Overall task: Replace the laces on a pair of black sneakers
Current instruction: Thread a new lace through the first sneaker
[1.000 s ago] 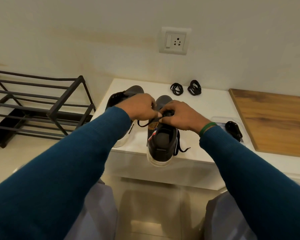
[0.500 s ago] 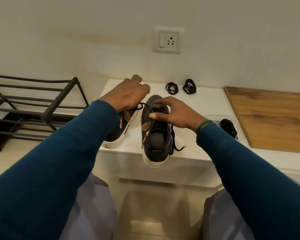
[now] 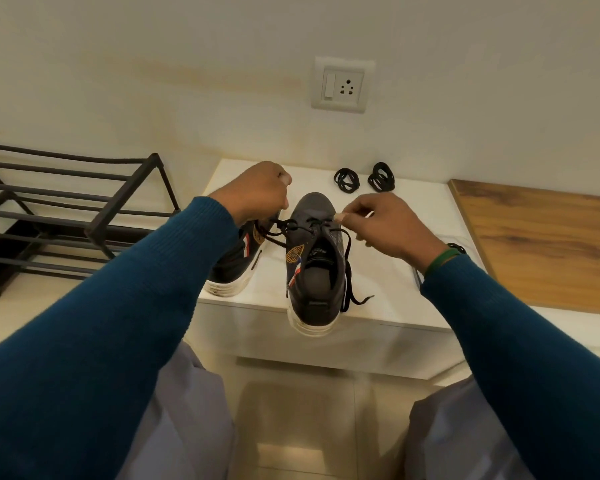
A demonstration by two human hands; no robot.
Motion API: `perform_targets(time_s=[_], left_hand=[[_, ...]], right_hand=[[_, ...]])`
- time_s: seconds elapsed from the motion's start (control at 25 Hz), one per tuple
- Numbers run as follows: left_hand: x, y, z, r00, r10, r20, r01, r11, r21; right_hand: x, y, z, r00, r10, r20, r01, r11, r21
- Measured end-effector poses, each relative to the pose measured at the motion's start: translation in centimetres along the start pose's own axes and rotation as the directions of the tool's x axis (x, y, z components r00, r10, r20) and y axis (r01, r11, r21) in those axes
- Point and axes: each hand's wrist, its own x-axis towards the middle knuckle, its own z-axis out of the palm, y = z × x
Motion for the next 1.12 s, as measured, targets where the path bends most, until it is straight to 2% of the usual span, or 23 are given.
perform_targets(time_s=[0.12, 0.2, 0.4, 0.56, 0.72, 0.88, 0.96, 1.04, 1.12], left_hand=[[0.2, 0.5, 0.6, 0.992, -0.096, 0.078, 0.097, 0.995, -0.018], [0.4, 0.9, 1.2, 0.993, -0.087, 0.076, 0.087, 0.996, 0.008], [0.4, 0.6, 1.7, 0.999, -0.007, 0.052, -0.005, 0.972, 0.234], [0.2, 0.2, 1.4, 0.998, 0.054, 0.032, -0.059, 0.982, 0.18], [0.1, 0.2, 2.0, 0.997, 0.072, 0.038, -0.077, 0.985, 0.153], [0.3, -0.1, 2.4, 0.994, 0.096, 0.045, -0.102, 0.981, 0.167], [0.4, -0.2, 2.3, 0.993, 0.116, 0.025, -0.119, 0.975, 0.186], [0.5, -0.4, 2.1, 0.992, 0.125, 0.01, -0.125, 0.973, 0.196], [0.6, -0.5, 2.0, 0.992, 0.125, 0.003, -0.123, 0.968, 0.22]], right_hand=[[-1.2, -0.3, 1.2, 0.985, -0.041, 0.168, 0.069, 0.984, -0.164], [-1.7, -0.5, 2.2, 0.985, -0.066, 0.159, 0.1, 0.97, -0.221], [-2.2, -0.5, 3.7, 0.982, -0.134, 0.134, 0.17, 0.934, -0.314], [-2.5, -0.3, 3.9, 0.98, -0.152, 0.124, 0.18, 0.949, -0.26], [-2.4, -0.6, 3.6, 0.987, -0.113, 0.114, 0.122, 0.989, -0.078], [-2.5, -0.3, 3.6, 0.996, 0.056, 0.071, -0.065, 0.99, 0.121], [-2.5, -0.1, 3.5, 0.984, 0.153, 0.093, -0.173, 0.947, 0.27], [-2.3, 0.0, 3.1, 0.956, 0.251, 0.15, -0.292, 0.854, 0.43], [-2.3, 0.1, 2.8, 0.934, 0.279, 0.221, -0.355, 0.786, 0.506]])
